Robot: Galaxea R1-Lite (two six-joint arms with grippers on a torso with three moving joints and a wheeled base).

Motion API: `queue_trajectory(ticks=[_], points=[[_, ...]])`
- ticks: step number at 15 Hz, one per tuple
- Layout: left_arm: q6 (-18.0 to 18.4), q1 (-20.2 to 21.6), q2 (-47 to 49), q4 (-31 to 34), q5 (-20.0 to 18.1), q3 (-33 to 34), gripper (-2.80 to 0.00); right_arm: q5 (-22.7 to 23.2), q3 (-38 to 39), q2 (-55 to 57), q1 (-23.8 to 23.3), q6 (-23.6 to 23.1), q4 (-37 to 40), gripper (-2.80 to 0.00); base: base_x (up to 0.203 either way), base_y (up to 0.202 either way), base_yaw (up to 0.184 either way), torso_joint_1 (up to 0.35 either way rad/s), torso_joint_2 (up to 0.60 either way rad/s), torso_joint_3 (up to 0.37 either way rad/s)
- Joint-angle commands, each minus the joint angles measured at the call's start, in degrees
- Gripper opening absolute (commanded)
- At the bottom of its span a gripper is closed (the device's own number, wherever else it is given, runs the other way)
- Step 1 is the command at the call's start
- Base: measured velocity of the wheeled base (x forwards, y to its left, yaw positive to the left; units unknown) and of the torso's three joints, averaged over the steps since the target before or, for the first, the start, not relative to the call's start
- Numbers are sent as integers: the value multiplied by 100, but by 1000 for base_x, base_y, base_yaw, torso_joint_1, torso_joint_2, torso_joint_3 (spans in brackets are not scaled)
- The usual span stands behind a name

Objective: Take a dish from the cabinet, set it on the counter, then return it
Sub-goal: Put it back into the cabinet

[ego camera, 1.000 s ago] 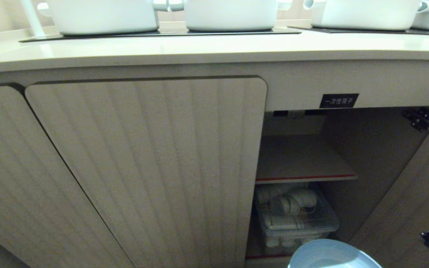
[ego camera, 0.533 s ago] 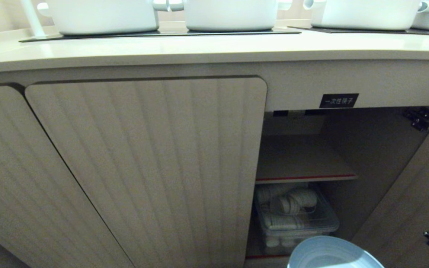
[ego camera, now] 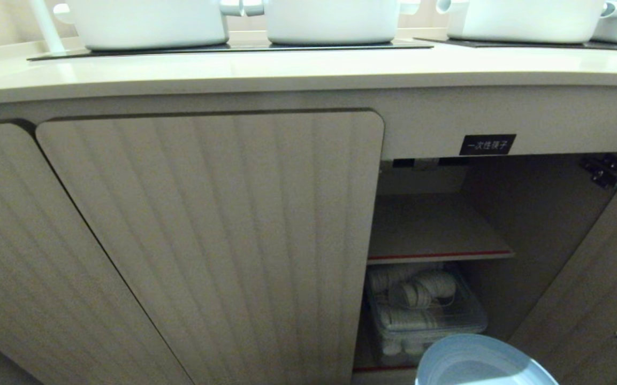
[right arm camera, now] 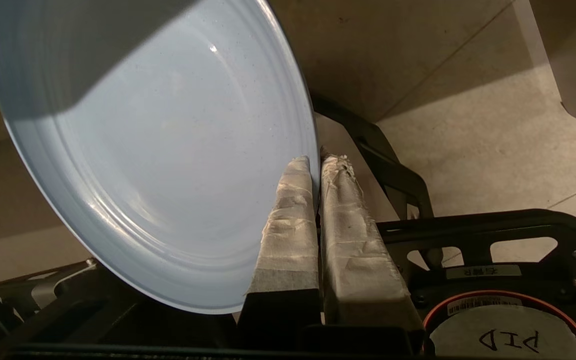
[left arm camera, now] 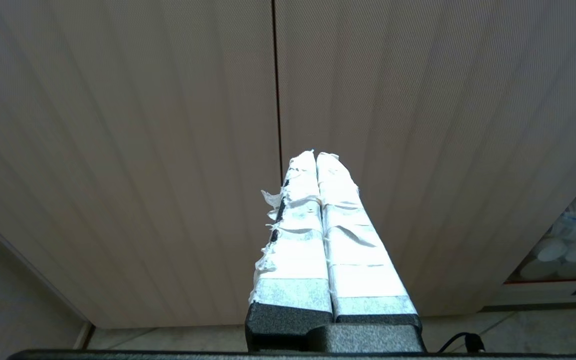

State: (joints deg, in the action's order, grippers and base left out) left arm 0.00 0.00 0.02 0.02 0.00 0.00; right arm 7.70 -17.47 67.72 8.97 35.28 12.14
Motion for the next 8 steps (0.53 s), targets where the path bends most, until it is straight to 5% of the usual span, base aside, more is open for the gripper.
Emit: queue_trajectory(ticks=[1, 8], points=[[0, 0, -2, -2, 0, 0, -280, 3, -44, 64, -9, 61, -76, -280, 0, 0, 0, 0, 0, 0], [0, 0, -2, -2, 9, 0, -280, -93, -383, 394, -84, 316, -149, -280, 0, 0, 0, 0, 0, 0]])
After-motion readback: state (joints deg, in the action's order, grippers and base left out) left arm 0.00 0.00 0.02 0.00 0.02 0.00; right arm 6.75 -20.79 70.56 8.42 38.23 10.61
